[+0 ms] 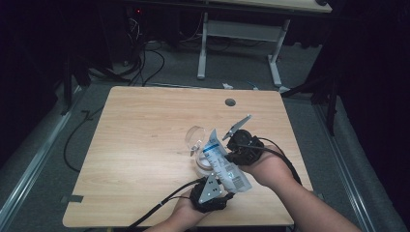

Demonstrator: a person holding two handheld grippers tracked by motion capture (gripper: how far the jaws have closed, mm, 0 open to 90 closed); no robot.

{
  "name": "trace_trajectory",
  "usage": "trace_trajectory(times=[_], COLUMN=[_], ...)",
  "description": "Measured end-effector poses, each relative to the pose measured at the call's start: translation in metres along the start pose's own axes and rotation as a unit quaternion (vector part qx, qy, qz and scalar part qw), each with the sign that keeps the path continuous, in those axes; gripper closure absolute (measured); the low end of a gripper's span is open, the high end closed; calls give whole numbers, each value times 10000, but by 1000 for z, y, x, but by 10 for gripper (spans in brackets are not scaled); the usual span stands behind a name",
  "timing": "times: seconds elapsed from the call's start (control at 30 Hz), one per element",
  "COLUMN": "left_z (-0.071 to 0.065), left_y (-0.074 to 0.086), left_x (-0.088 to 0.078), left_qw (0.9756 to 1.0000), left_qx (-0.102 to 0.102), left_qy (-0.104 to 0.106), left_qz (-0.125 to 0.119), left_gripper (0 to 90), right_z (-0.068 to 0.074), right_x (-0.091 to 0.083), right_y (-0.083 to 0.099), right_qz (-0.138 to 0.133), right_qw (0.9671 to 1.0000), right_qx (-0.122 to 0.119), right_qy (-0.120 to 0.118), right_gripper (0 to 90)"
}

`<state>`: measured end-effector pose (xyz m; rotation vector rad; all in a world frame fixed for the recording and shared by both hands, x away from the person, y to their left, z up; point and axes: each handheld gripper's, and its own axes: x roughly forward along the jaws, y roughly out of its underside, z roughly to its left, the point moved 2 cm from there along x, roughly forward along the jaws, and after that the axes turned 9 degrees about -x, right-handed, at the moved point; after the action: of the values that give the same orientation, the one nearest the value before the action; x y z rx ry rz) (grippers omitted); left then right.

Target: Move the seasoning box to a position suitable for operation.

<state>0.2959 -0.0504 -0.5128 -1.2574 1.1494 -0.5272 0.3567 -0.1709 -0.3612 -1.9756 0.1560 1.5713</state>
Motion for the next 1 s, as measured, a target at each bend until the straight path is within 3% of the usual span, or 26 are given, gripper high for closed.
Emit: trace_trajectory(times=[0.3, 0.57, 0.83, 1.0], left_z=[4, 8, 29, 51], left_y=[6, 9, 5, 10], left_x=[-4, -12, -39, -63], left_qw=[9999, 9999, 9997, 9988], left_qx=[-67, -147, -180, -218], left_qy=[59, 15, -173, -430], left_qz=[138, 72, -19, -35], left_gripper=[440, 430, 425, 421], right_z=[-1, -4, -3, -3], right_x=[-3, -3, 3, 2], right_y=[0, 4, 5, 4], right_qz=[-73, -82, -64, -41], right_qw=[10000, 9999, 10000, 10000], right_qx=[43, 86, 66, 87], right_qy=[8, 31, -31, 1], right_gripper=[900, 900, 900, 900])
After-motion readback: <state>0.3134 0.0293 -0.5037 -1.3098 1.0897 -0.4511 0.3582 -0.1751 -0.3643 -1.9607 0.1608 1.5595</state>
